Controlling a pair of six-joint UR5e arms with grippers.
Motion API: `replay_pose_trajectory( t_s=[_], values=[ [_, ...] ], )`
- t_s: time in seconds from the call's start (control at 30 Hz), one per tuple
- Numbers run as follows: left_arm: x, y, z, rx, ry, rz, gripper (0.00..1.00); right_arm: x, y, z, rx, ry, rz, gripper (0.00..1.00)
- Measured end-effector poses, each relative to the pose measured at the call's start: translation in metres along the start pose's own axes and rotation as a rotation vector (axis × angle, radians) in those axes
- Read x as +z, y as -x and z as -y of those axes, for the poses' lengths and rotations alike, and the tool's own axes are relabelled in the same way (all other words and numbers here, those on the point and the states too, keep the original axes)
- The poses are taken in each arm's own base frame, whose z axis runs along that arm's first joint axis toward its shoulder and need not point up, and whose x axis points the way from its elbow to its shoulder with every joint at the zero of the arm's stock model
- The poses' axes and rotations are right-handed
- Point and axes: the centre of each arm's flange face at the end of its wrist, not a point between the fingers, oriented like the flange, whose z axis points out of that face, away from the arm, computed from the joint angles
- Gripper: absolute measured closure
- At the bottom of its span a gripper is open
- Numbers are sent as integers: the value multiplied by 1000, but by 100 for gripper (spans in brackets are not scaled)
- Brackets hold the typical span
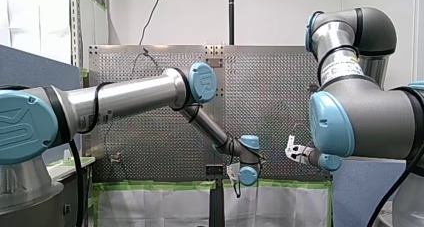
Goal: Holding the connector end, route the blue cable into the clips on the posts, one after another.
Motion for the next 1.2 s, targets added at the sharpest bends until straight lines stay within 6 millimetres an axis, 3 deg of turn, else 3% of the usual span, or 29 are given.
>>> replay_pose_trajectory(
  t_s=[0.5,0.93,1.2],
  values=[
    [10,5,-11,-2,9,5,100,8,15,-8,6,0,19,100],
    [13,6,-8,-9,-17,14,100,19,5,-14,-3,0,-5,100],
    [25,20,-1,-27,-24,49,100,23,2,-16,-7,-2,-12,100]
  ],
)
